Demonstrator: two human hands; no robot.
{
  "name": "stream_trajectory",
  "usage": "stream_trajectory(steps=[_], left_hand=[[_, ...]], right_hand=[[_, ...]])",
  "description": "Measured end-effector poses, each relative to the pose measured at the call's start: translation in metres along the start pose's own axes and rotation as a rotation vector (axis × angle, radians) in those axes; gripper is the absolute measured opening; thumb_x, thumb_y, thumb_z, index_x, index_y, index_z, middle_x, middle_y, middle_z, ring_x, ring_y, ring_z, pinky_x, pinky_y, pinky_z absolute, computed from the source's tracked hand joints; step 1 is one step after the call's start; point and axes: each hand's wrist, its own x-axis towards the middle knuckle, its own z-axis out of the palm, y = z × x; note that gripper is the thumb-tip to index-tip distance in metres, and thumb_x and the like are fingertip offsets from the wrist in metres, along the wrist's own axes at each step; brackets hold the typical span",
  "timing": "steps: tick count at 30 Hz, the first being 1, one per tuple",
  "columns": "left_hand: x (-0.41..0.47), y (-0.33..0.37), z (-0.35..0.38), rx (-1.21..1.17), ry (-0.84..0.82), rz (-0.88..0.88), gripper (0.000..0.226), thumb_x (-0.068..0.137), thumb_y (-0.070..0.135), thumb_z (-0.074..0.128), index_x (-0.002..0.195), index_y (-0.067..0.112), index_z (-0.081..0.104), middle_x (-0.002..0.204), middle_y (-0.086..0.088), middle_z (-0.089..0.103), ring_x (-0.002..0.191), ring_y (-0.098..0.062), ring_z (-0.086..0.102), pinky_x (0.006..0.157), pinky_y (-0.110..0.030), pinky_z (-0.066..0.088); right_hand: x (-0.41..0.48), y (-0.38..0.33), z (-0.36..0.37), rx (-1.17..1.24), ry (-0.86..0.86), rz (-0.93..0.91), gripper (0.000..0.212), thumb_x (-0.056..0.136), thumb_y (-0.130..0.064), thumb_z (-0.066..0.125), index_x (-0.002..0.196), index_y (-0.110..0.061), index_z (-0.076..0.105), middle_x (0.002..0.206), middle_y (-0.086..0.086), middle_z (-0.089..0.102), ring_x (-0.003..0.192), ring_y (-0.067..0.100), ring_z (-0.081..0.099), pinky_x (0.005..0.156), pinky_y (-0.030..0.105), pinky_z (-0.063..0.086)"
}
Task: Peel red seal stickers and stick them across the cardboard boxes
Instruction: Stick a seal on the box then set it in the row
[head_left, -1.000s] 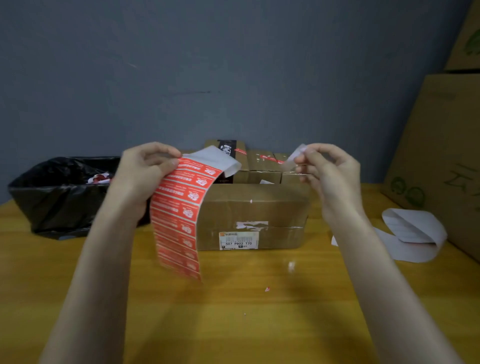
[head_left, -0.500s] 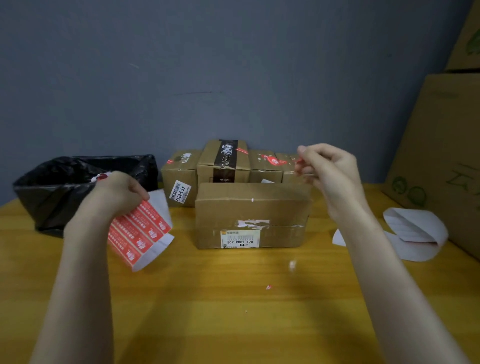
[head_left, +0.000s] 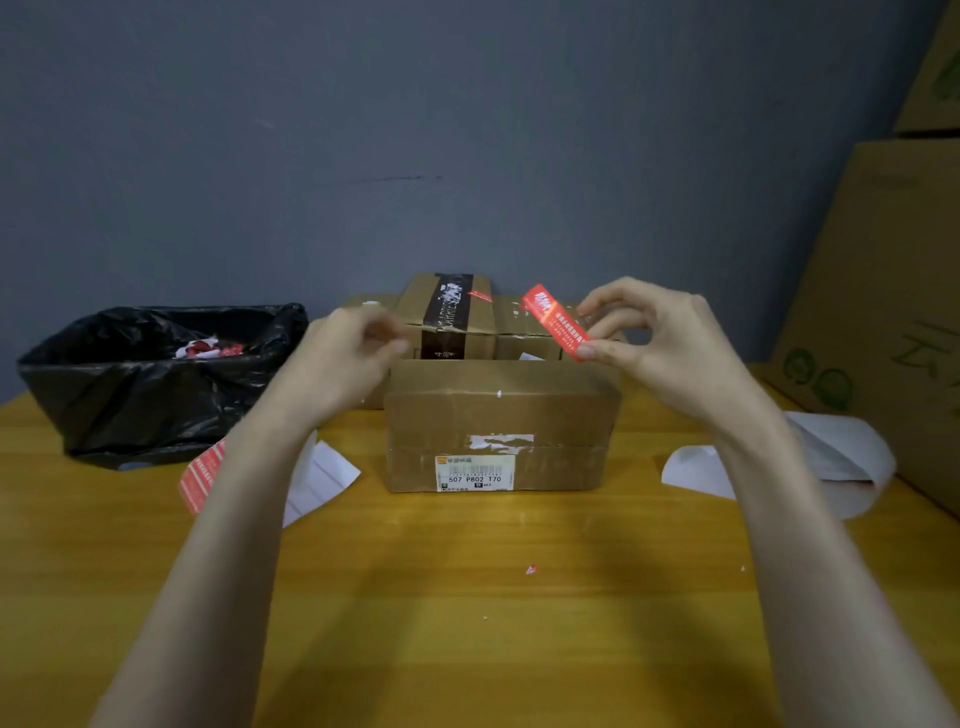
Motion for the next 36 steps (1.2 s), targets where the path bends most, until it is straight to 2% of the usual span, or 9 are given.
stream_trajectory(steps=[4,7,11,17,21,24,27,32,36], left_hand=[[-0.005,0.038,0.021,-0.351,0.025,0.09,0.016,0.088,0.024,0.062,0.102,0.018,0.065,0.09,0.011,0.064,0.086,-0.001,0.061,0.078,-0.01,0.046],[-0.008,0.049,0.039,-0.432,0.045,0.096,0.006,0.084,0.022,0.067,0.087,0.024,0.062,0.083,0.014,0.063,0.082,-0.003,0.062,0.076,-0.012,0.05],[-0.009,0.05,0.043,-0.501,0.132,0.076,0.018,0.082,0.012,0.069,0.073,0.025,0.06,0.079,0.009,0.064,0.078,-0.008,0.061,0.074,-0.016,0.051],[-0.011,0.052,0.031,-0.566,0.169,0.084,0.003,0.081,0.01,0.07,0.083,0.009,0.068,0.079,0.008,0.066,0.07,0.004,0.061,0.066,-0.007,0.047],[-0.012,0.053,0.031,-0.541,0.186,0.044,0.004,0.079,0.014,0.072,0.084,0.014,0.072,0.081,0.004,0.069,0.081,-0.01,0.065,0.068,-0.015,0.05],[-0.011,0.05,0.031,-0.504,0.209,0.015,0.008,0.079,0.017,0.072,0.087,0.019,0.073,0.08,0.002,0.07,0.083,-0.016,0.066,0.072,-0.022,0.05],[-0.011,0.047,0.032,-0.424,0.244,0.028,0.013,0.079,0.02,0.072,0.092,0.021,0.073,0.079,0.005,0.069,0.082,-0.015,0.066,0.074,-0.025,0.052],[-0.008,0.041,0.032,-0.339,0.285,0.04,0.017,0.079,0.02,0.072,0.095,0.015,0.075,0.079,0.008,0.067,0.078,-0.005,0.063,0.07,-0.017,0.05],[-0.009,0.039,0.035,-0.274,0.241,0.071,0.02,0.081,0.019,0.071,0.101,0.017,0.073,0.078,0.008,0.066,0.075,-0.002,0.062,0.07,-0.014,0.049]], right_hand=[[-0.002,-0.006,0.001,0.044,-0.084,-0.082,0.028,0.076,-0.021,0.075,0.096,-0.017,0.056,0.076,-0.022,0.063,0.086,-0.008,0.06,0.08,0.019,0.043],[-0.004,-0.011,0.003,0.056,-0.119,-0.121,0.024,0.076,-0.021,0.075,0.09,-0.019,0.056,0.075,-0.019,0.066,0.088,0.004,0.063,0.08,0.023,0.045],[-0.003,-0.011,0.005,0.069,-0.154,-0.11,0.024,0.076,-0.019,0.075,0.086,-0.02,0.054,0.069,-0.021,0.063,0.085,-0.004,0.06,0.081,0.009,0.037],[0.001,-0.005,0.01,0.096,-0.042,0.027,0.026,0.076,-0.021,0.076,0.09,-0.018,0.055,0.068,-0.019,0.063,0.089,0.004,0.06,0.077,0.02,0.044],[0.004,-0.003,0.015,0.142,0.029,0.135,0.013,0.076,-0.021,0.077,0.078,-0.02,0.064,0.062,-0.018,0.063,0.068,-0.012,0.06,0.061,0.001,0.042],[0.004,-0.002,0.018,0.22,0.063,0.205,0.013,0.075,-0.02,0.077,0.068,-0.023,0.067,0.062,-0.014,0.066,0.069,-0.014,0.061,0.069,0.01,0.046],[0.005,-0.003,0.021,0.247,0.113,0.251,0.012,0.075,-0.024,0.077,0.066,-0.025,0.069,0.07,-0.01,0.069,0.081,-0.001,0.063,0.075,0.022,0.049],[0.006,-0.006,0.022,0.224,0.085,0.298,0.007,0.078,-0.029,0.073,0.076,-0.025,0.068,0.075,-0.018,0.058,0.076,0.003,0.056,0.074,0.025,0.049],[0.006,-0.005,0.025,0.197,0.075,0.3,0.008,0.083,-0.028,0.068,0.08,-0.021,0.065,0.077,-0.017,0.054,0.09,0.008,0.052,0.077,0.027,0.046]])
